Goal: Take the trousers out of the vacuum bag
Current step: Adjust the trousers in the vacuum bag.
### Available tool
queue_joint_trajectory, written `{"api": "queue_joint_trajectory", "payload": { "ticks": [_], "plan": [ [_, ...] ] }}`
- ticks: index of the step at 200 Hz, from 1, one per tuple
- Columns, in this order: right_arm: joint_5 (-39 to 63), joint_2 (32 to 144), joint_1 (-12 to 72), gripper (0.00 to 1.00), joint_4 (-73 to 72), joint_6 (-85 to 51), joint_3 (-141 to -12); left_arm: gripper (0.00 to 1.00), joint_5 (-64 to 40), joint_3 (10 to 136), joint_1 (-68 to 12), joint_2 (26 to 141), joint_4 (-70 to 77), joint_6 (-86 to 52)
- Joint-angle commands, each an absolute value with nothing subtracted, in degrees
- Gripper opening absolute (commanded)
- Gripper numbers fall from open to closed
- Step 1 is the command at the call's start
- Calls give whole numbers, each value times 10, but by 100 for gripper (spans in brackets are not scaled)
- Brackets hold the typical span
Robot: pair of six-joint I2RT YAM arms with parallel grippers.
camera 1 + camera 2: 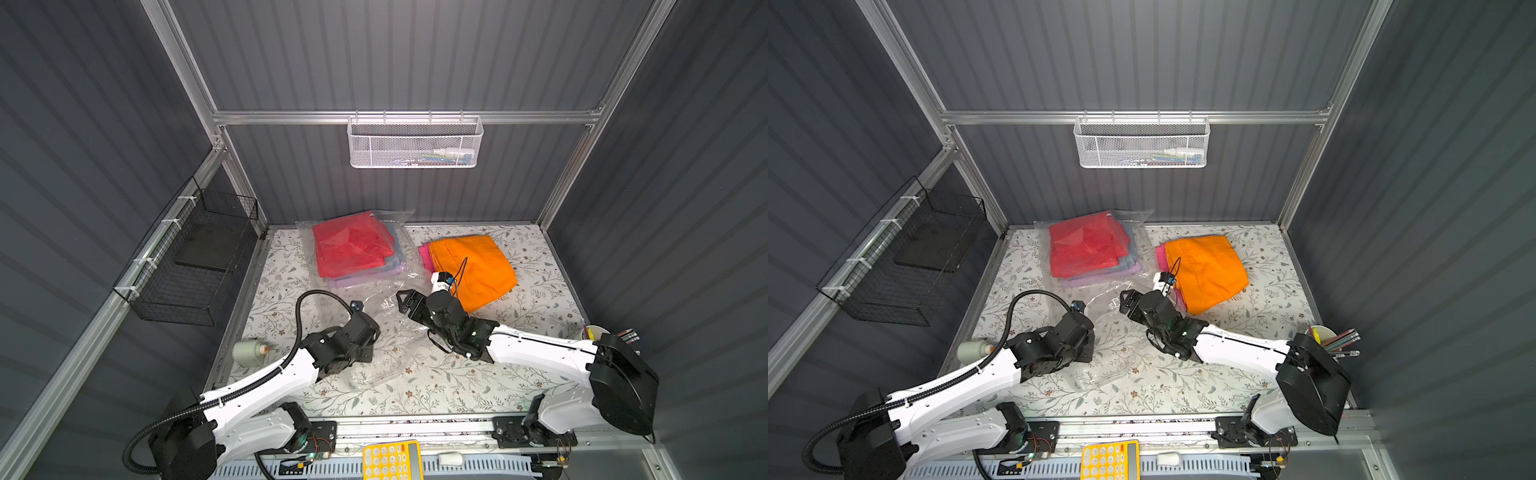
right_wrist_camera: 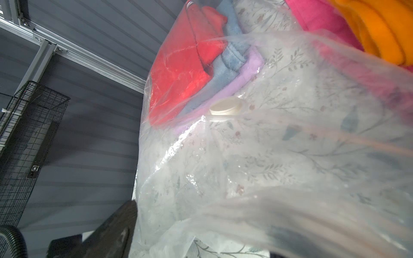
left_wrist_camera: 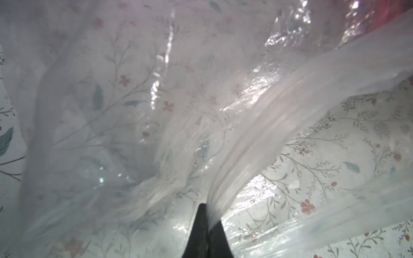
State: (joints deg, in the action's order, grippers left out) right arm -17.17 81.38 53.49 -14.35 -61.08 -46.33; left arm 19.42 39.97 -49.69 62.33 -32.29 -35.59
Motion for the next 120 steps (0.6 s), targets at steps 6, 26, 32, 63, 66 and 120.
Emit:
{"api": "queue_joint_trajectory", "payload": {
  "ticks": [6,26,32,63,66,120],
  "plan": [
    [-161,792,543,87,-149,-607,-447,0,236,436,-498,610,-336,-342],
    [-174,773,570,87,-139,-607,-439,0,261,457,-498,618,-336,-330],
    [-181,766,579,87,-137,-608,-435,0,267,462,-498,620,-337,-326],
    [-212,746,629,87,-125,-604,-421,0,295,490,-497,625,-323,-301],
    [-214,747,633,87,-122,-603,-422,0,297,492,-497,625,-321,-297],
    [-193,812,658,86,-144,-623,-428,0,342,541,-492,634,-306,-243]
  ]
}}
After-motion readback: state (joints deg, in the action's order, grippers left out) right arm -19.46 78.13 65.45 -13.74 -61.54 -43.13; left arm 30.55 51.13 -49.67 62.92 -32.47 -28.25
